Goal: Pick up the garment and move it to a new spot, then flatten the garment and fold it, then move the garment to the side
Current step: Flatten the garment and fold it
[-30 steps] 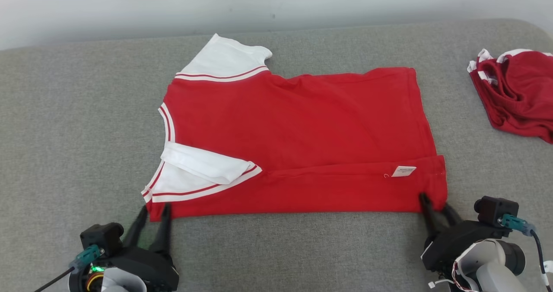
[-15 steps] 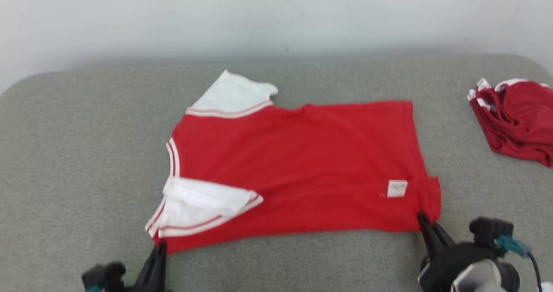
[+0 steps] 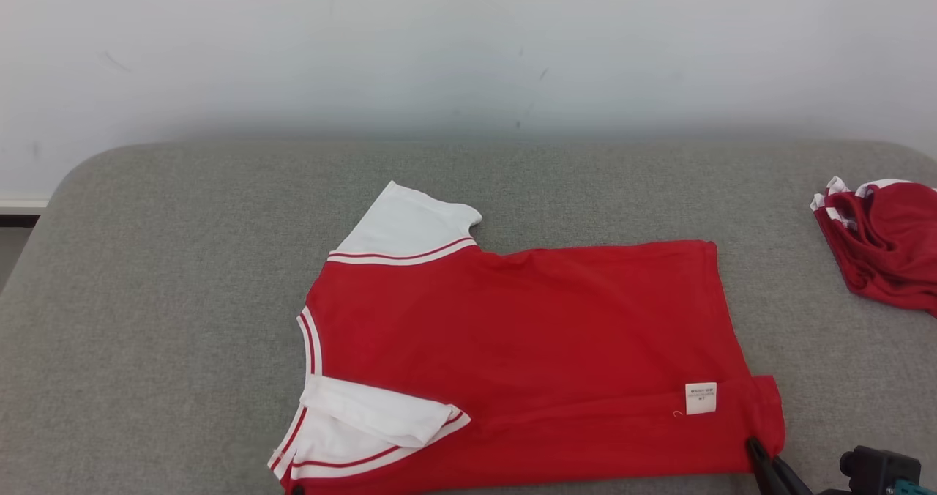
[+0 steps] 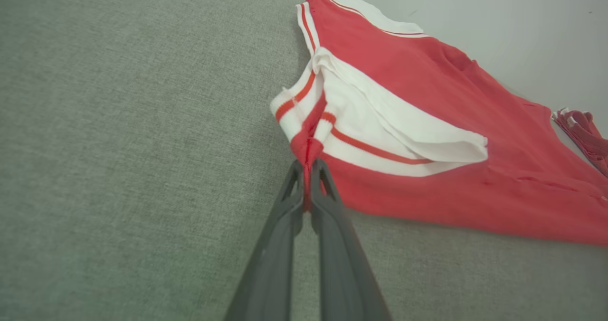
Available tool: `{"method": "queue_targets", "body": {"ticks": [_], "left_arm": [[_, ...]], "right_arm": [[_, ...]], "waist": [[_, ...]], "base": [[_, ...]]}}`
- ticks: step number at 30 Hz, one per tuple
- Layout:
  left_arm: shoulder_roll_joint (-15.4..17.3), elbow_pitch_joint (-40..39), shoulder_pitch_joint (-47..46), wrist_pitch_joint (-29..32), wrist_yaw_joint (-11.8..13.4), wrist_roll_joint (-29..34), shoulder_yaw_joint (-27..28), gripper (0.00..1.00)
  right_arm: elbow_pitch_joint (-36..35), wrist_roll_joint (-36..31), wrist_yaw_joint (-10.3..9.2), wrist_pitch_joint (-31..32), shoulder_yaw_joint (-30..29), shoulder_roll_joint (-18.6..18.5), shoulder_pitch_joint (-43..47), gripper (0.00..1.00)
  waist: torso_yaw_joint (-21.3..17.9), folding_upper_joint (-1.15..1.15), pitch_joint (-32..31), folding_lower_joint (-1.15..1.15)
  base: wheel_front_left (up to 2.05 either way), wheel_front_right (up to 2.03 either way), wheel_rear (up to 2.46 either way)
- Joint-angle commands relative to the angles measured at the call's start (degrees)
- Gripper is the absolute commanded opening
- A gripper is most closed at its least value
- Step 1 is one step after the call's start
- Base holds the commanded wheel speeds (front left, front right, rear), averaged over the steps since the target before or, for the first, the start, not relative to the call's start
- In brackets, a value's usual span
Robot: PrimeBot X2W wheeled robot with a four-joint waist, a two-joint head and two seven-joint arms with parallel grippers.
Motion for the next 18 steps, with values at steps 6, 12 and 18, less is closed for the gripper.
{"method": "queue_targets", "body": {"ticks": [6, 12, 18], "left_arm": [[0.2, -0.6, 1.8, -0.2, 0.8, -0.2, 1.2, 1.00], [-0.1, -3.9, 1.2, -0.4, 1.1, 2.2, 5.0, 1.00], [-1.7, -8.8, 0.7, -0.4, 0.4, 6.5, 10.2, 1.00]], "right_arm": [[-3.3, -2.7, -0.16, 0.9, -2.5, 2.6, 2.5, 1.00], [-6.6, -6.4, -0.16, -2.3, -4.1, 4.0, 1.3, 1.00], [-9.4, -8.4, -0.16, -6.6, -4.1, 5.1, -0.1, 1.00]], "waist": [[-0.3, 0.00, -0.8, 0.01], [-1.0, 0.00, -1.3, 0.01], [-1.5, 0.00, -1.8, 0.01]], "base": [[0.00, 0.00, 0.00], [0.00, 0.00, 0.00], [0.00, 0.00, 0.00]]}}
